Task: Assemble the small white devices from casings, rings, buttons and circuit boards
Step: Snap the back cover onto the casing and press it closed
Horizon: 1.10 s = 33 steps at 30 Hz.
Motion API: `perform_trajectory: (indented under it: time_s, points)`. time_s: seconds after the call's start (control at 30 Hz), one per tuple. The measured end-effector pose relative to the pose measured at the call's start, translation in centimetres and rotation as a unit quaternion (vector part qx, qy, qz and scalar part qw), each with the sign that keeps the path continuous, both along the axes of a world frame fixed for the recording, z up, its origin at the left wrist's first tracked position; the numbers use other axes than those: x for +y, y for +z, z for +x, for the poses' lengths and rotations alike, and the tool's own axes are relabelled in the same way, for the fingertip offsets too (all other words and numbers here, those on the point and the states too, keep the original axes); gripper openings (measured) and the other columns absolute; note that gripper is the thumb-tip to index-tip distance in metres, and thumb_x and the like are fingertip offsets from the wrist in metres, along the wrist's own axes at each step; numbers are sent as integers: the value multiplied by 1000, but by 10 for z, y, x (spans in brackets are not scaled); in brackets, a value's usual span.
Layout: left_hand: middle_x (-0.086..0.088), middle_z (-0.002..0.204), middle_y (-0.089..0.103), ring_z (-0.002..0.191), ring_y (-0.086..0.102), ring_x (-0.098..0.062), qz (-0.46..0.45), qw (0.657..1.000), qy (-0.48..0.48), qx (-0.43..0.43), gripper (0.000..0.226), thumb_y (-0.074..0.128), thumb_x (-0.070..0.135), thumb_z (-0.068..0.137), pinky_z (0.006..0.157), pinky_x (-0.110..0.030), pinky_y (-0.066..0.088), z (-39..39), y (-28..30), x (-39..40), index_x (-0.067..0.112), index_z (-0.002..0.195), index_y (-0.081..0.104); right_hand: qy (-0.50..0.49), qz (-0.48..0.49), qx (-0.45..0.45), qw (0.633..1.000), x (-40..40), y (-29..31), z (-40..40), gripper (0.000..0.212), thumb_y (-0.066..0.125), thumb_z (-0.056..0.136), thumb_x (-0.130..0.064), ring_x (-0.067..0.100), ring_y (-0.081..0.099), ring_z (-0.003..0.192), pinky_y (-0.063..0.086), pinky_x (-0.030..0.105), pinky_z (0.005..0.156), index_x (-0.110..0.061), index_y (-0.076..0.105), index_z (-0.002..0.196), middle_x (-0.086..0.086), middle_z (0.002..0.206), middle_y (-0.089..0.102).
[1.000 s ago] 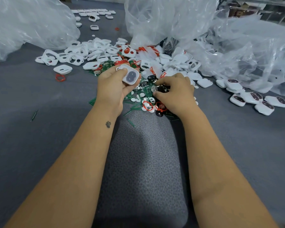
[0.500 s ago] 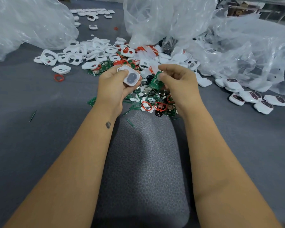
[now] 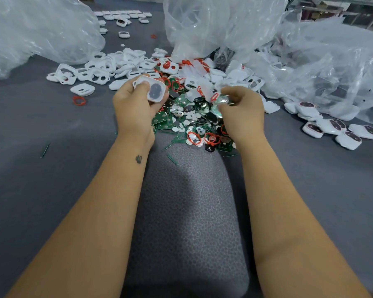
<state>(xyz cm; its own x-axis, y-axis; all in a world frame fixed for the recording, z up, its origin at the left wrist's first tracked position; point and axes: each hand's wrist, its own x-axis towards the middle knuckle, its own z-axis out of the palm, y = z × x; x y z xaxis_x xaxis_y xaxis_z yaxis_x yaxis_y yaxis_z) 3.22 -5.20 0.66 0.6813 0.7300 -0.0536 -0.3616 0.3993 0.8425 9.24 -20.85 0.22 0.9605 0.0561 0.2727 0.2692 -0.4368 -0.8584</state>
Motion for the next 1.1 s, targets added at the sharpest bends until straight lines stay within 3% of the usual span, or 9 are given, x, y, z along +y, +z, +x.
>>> perform_trajectory:
  time_s: [0.07, 0.13, 0.3, 0.53, 0.63, 0.73, 0.87, 0.97, 1.1]
  points:
    - [-20, 99, 64, 104, 66, -39, -8, 1000, 11, -1, 21, 47, -2, 97, 68, -28, 58, 0, 0, 2, 7, 85, 62, -98, -98, -43, 989, -6, -1, 4, 38, 54, 88, -10, 20, 51, 117, 41, 26, 88, -16, 62, 125, 5, 124, 57]
    - [-20, 100, 64, 105, 66, -39, -11, 1000, 9, 3, 21, 46, -2, 97, 69, -28, 59, 0, -1, 1, 7, 85, 61, -123, -153, -69, 978, -9, -2, 4, 41, 54, 88, -13, 26, 41, 125, 38, 33, 97, -18, 59, 128, 8, 129, 51]
    - [-16, 93, 64, 89, 67, -28, 10, 1000, -12, 16, 23, 46, -2, 97, 67, -28, 59, -1, -1, -4, 9, 83, 61, 19, -253, -156, 954, 8, -8, 1, 38, 48, 92, -8, 27, 45, 119, 29, 33, 95, -21, 64, 123, 2, 122, 63]
    - [-12, 86, 63, 80, 66, -22, 28, 999, -35, 24, 23, 47, -1, 98, 63, -26, 58, 1, -2, -9, 10, 82, 61, 50, -352, -96, 930, 14, -18, 6, 31, 46, 98, -38, 28, 37, 122, 23, 38, 100, -43, 61, 124, -1, 119, 60]
    - [-12, 85, 64, 80, 66, -24, 32, 998, -46, 27, 24, 48, -1, 97, 64, -26, 58, 2, -3, -9, 9, 81, 62, 45, -296, -96, 949, 12, -15, 5, 21, 58, 91, -29, 24, 46, 116, 27, 37, 100, -37, 72, 105, -5, 97, 66]
    - [-13, 86, 65, 83, 67, -26, 37, 997, -54, 32, 24, 48, -1, 97, 65, -26, 58, 1, -5, -9, 9, 81, 62, 50, -111, -50, 991, 9, -10, 3, 25, 62, 83, -5, 16, 59, 94, 45, 29, 85, -29, 69, 85, -9, 85, 63]
    - [-15, 88, 67, 81, 69, -25, 39, 996, -71, 30, 22, 48, -1, 97, 66, -28, 59, 1, -5, -10, 8, 84, 63, 100, 112, 6, 989, 4, -1, -2, 32, 69, 81, 4, 11, 53, 69, 46, 22, 62, -24, 61, 96, -4, 79, 61]
    - [-18, 93, 67, 81, 70, -25, 50, 994, -88, 32, 21, 48, -1, 97, 68, -29, 60, 2, -5, -11, 8, 86, 63, 132, 213, 27, 968, 4, 5, -6, 35, 71, 80, 6, 14, 57, 71, 51, 21, 67, -20, 63, 102, 1, 80, 65]
    - [-19, 97, 67, 86, 70, -27, 59, 994, -88, 25, 20, 48, 0, 98, 69, -29, 59, 1, -4, -12, 9, 88, 63, 134, 243, 46, 960, 4, 6, -7, 30, 67, 82, 7, 14, 61, 75, 51, 24, 71, -14, 66, 103, -2, 76, 68]
